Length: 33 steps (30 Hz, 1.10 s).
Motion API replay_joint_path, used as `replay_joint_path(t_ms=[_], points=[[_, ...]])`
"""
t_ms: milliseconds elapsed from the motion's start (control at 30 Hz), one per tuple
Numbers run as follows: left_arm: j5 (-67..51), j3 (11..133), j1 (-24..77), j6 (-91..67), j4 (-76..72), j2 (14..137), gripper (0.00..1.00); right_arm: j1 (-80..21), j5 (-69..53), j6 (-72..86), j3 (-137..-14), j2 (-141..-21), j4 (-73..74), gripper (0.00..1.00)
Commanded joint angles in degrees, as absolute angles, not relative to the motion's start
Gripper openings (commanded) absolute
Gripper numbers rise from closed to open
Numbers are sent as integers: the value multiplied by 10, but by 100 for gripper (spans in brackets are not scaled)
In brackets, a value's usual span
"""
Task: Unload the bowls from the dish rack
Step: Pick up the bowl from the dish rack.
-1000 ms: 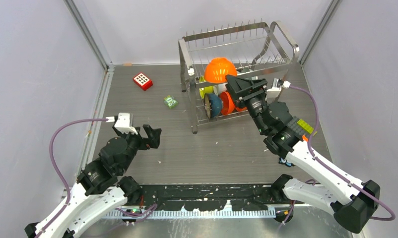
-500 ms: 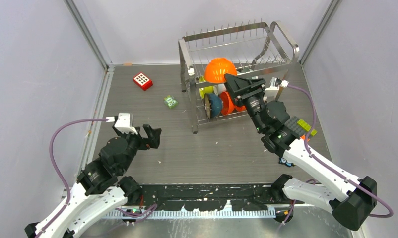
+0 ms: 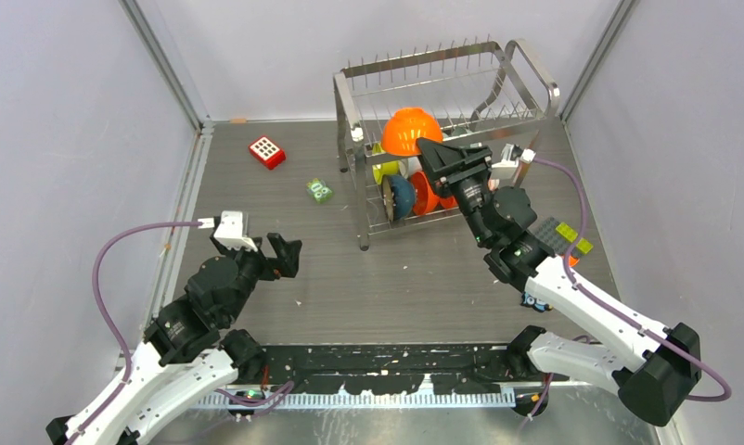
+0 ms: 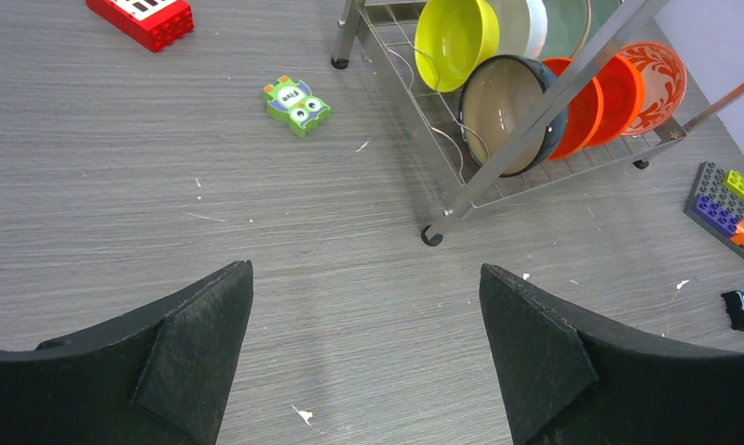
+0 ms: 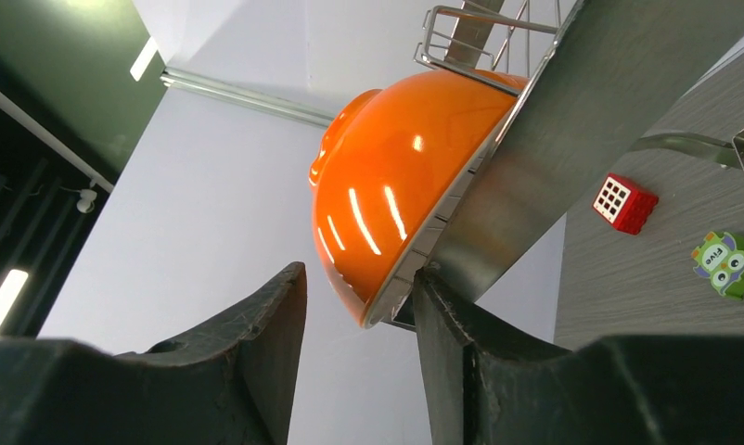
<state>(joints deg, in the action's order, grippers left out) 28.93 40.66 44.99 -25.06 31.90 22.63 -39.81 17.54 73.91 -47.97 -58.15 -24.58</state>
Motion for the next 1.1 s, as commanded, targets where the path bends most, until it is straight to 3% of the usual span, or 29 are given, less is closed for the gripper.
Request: replay_joint_path(t_ms=[0,1067], points=[[298,405,451,-248,290,228,93,-402,199,740,-480,-584,-285,50],[296,404,451,-248,290,234,93,-393,198,737,-446,-599,-353,32]])
